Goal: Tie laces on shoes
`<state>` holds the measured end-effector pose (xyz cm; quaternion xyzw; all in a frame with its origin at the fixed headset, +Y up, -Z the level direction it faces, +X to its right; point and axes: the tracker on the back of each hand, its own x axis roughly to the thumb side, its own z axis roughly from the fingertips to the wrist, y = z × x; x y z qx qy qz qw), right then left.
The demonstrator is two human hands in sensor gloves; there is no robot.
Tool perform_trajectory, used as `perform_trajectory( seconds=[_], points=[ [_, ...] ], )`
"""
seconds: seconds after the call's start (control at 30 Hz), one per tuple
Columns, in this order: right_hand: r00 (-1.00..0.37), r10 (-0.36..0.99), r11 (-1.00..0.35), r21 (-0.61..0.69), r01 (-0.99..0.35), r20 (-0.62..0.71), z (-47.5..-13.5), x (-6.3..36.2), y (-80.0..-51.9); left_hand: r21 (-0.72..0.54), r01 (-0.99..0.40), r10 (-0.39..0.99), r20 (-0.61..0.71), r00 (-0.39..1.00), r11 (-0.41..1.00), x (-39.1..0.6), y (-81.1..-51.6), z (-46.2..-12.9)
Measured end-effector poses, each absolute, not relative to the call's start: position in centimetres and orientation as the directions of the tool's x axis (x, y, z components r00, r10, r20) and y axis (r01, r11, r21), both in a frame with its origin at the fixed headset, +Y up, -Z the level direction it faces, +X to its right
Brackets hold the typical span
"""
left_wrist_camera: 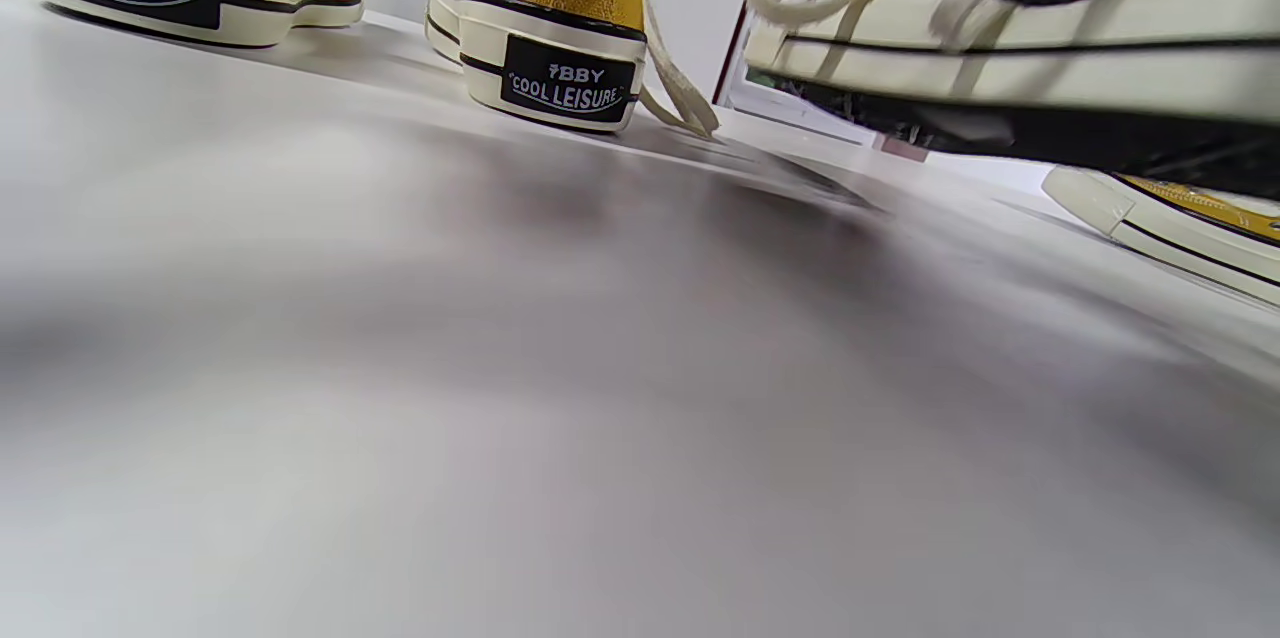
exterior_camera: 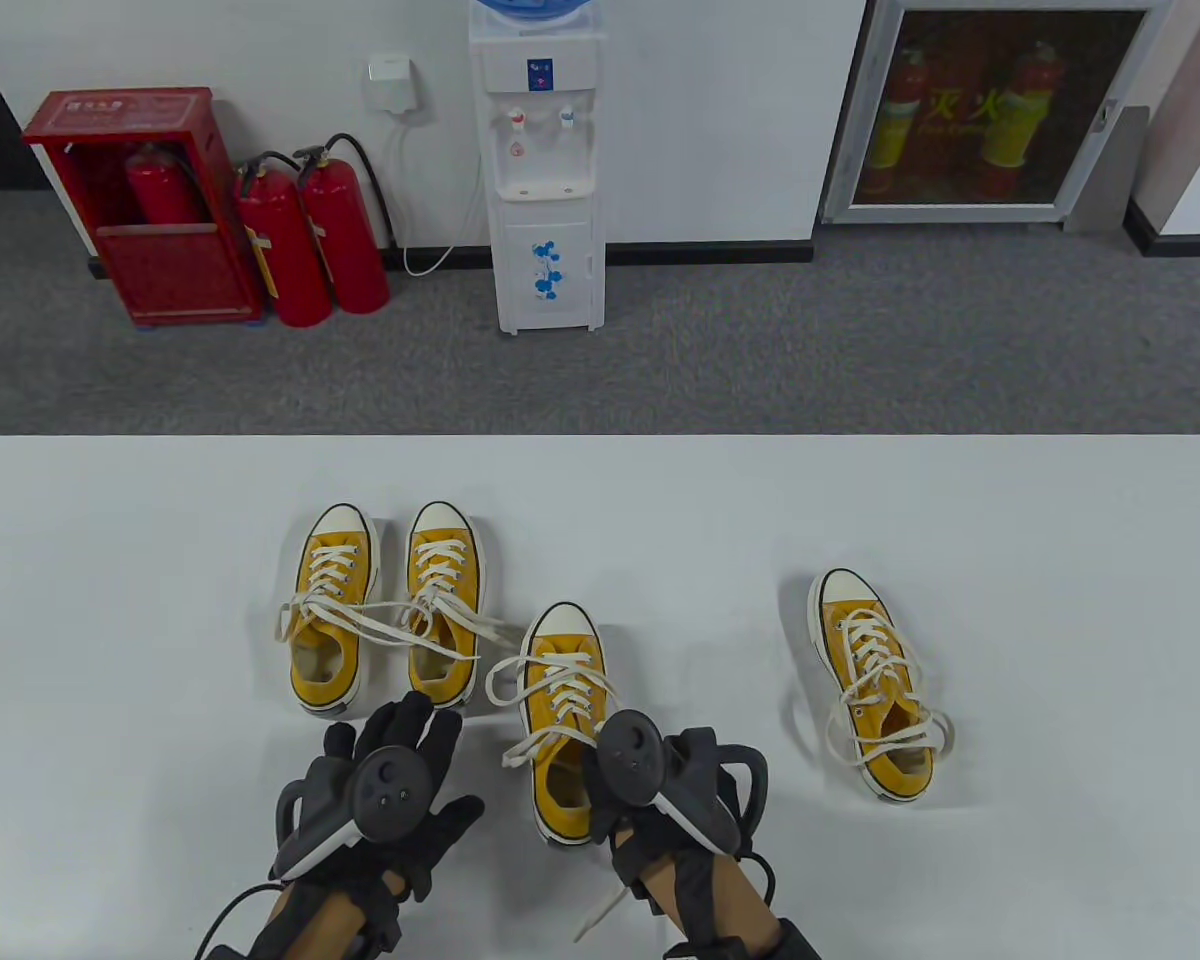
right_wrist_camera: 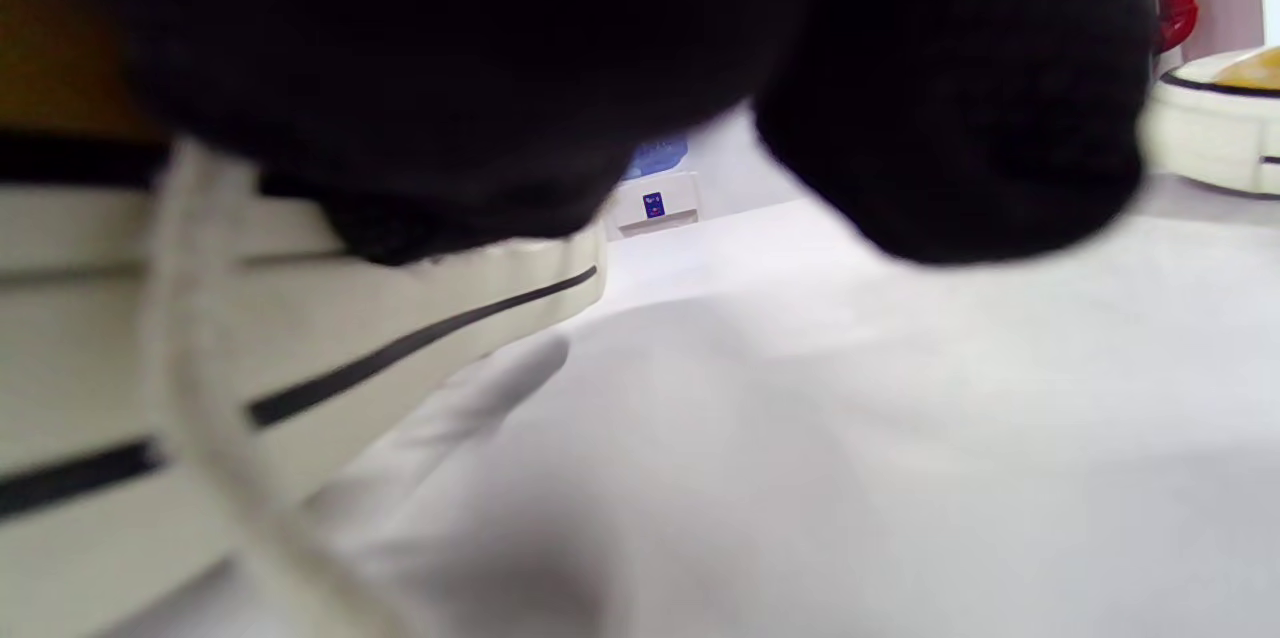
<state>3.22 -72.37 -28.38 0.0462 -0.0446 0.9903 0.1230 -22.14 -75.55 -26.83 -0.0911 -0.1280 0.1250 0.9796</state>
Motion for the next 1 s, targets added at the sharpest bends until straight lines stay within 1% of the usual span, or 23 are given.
perform_trajectory(
  seconds=[0.13, 0.2, 0.27, 0.3, 0.37, 0.47, 0.63, 0.73, 0.83, 0.9, 0.93, 1.0],
  points=[
    [-0.969, 0.228, -0.973, -0.02, -0.231, 0.098, -28.4, 2.9, -73.8, -0.211, -0.224, 0.271, 0.228, 0.935, 0.952, -22.2, -75.6, -26.8],
    [-0.972, 0.204, -0.978, -0.026, -0.208, 0.118, -28.2, 2.8, -74.2, -0.214, -0.223, 0.27, 0.226, 0.936, 0.951, -22.2, -75.6, -26.9],
    [-0.973, 0.191, -0.982, 0.015, -0.19, 0.126, -28.2, 2.7, -74.7, -0.215, -0.225, 0.272, 0.224, 0.936, 0.95, -22.2, -75.6, -26.9],
    [-0.973, 0.198, -0.979, 0.068, -0.191, 0.121, -28.2, 2.6, -75.0, -0.216, -0.227, 0.274, 0.223, 0.936, 0.95, -22.2, -75.6, -26.9],
    [-0.97, 0.216, -0.976, 0.059, -0.211, 0.114, -28.3, 2.8, -75.0, -0.217, -0.226, 0.274, 0.222, 0.936, 0.95, -22.2, -75.6, -26.9],
    [-0.966, 0.236, -0.969, 0.106, -0.225, 0.104, -28.3, 3.0, -75.0, -0.218, -0.228, 0.276, 0.22, 0.936, 0.949, -22.2, -75.6, -26.9],
    [-0.969, 0.235, -0.962, 0.161, -0.221, 0.072, -28.1, 4.0, -73.8, -0.217, -0.231, 0.279, 0.22, 0.935, 0.948, -22.3, -75.6, -26.9],
    [-0.97, 0.234, -0.967, 0.119, -0.225, 0.063, -27.9, 4.6, -72.2, -0.216, -0.231, 0.278, 0.222, 0.935, 0.949, -22.3, -75.6, -26.9],
    [-0.956, 0.281, -0.96, 0.038, -0.278, 0.091, -27.8, 4.6, -70.5, -0.212, -0.234, 0.28, 0.223, 0.934, 0.949, -22.3, -75.6, -26.9],
    [-0.939, 0.314, -0.949, 0.042, -0.312, 0.141, -27.9, 4.0, -70.1, -0.212, -0.235, 0.281, 0.222, 0.934, 0.949, -22.3, -75.7, -26.9],
    [-0.938, 0.309, -0.951, 0.061, -0.303, 0.155, -27.9, 3.5, -70.1, -0.213, -0.232, 0.278, 0.223, 0.934, 0.949, -22.3, -75.7, -26.9],
    [-0.937, 0.289, -0.957, 0.049, -0.285, 0.194, -28.0, 2.6, -70.3, -0.214, -0.23, 0.277, 0.223, 0.935, 0.949, -22.3, -75.7, -26.9]
  ],
)
